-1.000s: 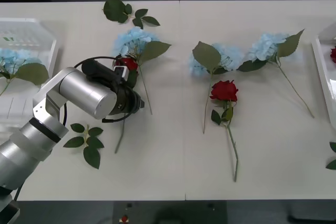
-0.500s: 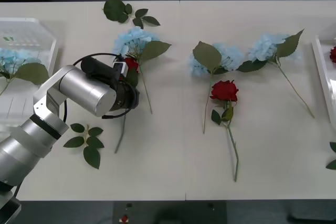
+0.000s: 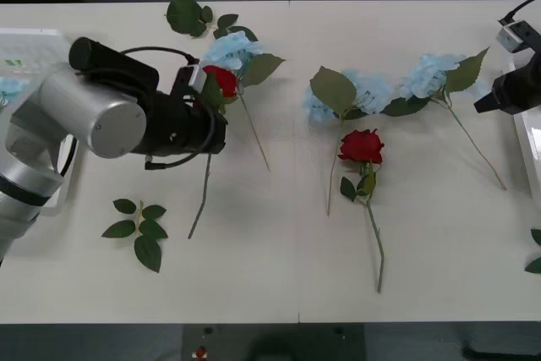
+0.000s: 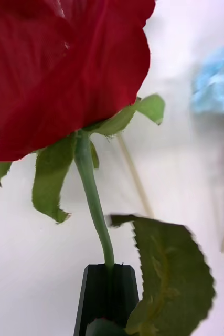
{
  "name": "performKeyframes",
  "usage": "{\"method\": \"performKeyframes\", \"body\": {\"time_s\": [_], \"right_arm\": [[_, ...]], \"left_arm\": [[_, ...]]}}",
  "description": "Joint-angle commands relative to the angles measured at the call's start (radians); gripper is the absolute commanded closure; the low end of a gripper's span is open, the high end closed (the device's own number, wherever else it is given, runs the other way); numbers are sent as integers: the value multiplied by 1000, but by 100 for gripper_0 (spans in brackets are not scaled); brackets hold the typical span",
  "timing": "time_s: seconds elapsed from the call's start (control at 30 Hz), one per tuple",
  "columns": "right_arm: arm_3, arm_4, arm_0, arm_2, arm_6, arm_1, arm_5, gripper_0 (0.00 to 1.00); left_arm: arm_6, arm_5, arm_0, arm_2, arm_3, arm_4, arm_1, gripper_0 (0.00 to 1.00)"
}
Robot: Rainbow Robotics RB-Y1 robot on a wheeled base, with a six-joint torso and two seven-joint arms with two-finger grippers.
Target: Put the red flowers into the right box and the blue flowers into the left box
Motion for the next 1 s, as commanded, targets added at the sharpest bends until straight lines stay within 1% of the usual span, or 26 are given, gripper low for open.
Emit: {"method": "performKeyframes", "body": {"time_s": [0.03, 0.07, 0.13, 0.2, 0.27, 0.4, 0.47, 0.53, 0.57, 0.63, 0.7, 0.73, 0.8, 0.97, 1.0], "right_arm": [[23, 45, -41, -23, -21, 54, -11, 8], [49, 76, -43, -23, -14, 90, -23, 8], [60, 102, -44, -23, -12, 110, -35, 8], [86, 138, -43, -23, -9, 144, -46, 8], [109, 161, -43, -23, -3, 172, -52, 8], [141, 198, -41, -9, 8, 210, -66, 8], [147, 207, -43, 14, 9, 216, -83, 8], [160, 220, -43, 52, 9, 225, -123, 8], [164, 218, -41, 60, 9, 228, -130, 8], [183, 217, -43, 78, 9, 236, -150, 8], [189, 215, -43, 80, 9, 239, -150, 8], [213, 215, -41, 80, 14, 255, -152, 8], [221, 215, -41, 80, 19, 258, -152, 8], [212, 204, -43, 75, 25, 251, -152, 8], [210, 203, -43, 75, 25, 250, -150, 6]], "left_arm": [[-27, 44, -12, 116, -116, 75, 10, 100], [-27, 40, -2, 166, -156, 136, 1, 100], [-29, 23, 4, 197, -172, 176, -10, 100], [-34, -28, 14, 232, -189, 239, -33, 100], [-41, -112, 21, 241, -188, 300, -45, 100], [-54, -263, 30, 229, -186, 360, -64, 100], [-58, -321, 30, 214, -186, 368, -71, 100], [-61, -433, 30, 166, -180, 363, -73, 100], [-63, -459, 30, 155, -179, 362, -73, 100], [-69, -559, 30, 102, -168, 351, -73, 100], [-70, -585, 30, 88, -166, 348, -73, 100], [-77, -715, 30, 16, -148, 333, -73, 100], [-81, -787, 28, -29, -140, 308, -73, 100], [-77, -861, 30, -96, -137, 233, -82, 100], [-77, -869, 30, -102, -137, 231, -84, 100]]}}
